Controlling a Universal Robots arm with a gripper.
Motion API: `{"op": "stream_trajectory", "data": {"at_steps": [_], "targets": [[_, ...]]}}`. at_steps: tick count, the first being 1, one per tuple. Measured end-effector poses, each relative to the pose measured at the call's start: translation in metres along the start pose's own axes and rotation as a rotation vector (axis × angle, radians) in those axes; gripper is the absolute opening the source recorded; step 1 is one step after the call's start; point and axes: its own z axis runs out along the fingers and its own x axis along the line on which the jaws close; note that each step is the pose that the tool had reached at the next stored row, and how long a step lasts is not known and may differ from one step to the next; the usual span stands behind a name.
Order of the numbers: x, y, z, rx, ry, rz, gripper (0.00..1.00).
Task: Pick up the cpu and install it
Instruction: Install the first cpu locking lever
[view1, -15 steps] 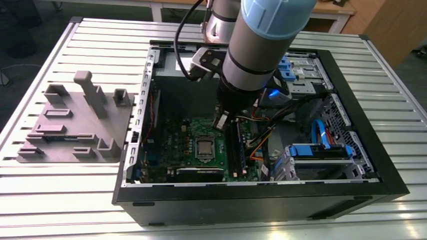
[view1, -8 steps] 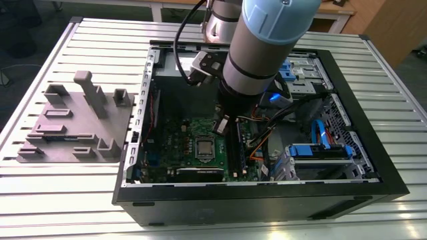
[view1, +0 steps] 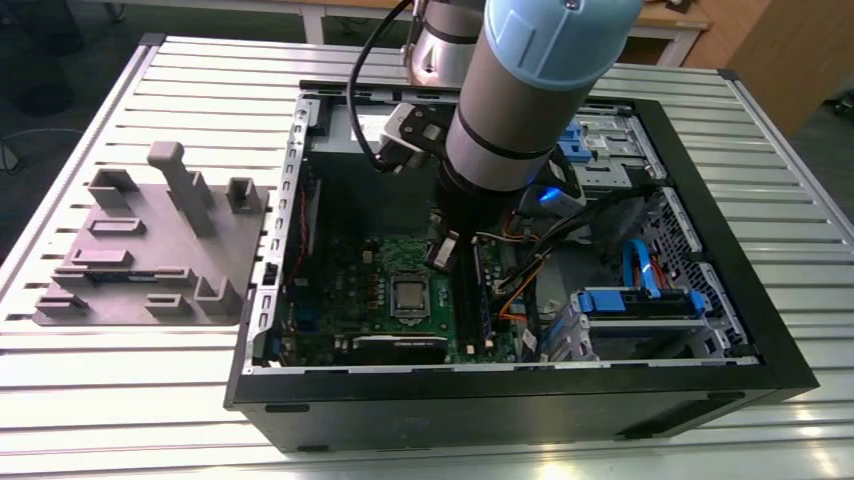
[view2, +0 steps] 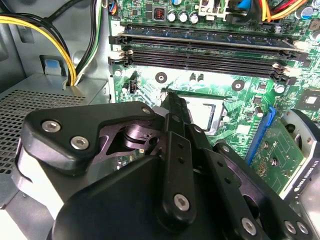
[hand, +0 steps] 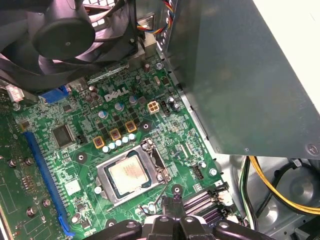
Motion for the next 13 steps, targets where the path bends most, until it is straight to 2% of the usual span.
{"op": "stream_trajectory", "data": {"at_steps": [8,13], "targets": [[0.0001,-0.0001,0.0004,-0.0007,-0.0002,-0.004,0.10],[0.0004,-0.0002,0.0013,-0.0067,0.0102,-0.081,0.10]]}}
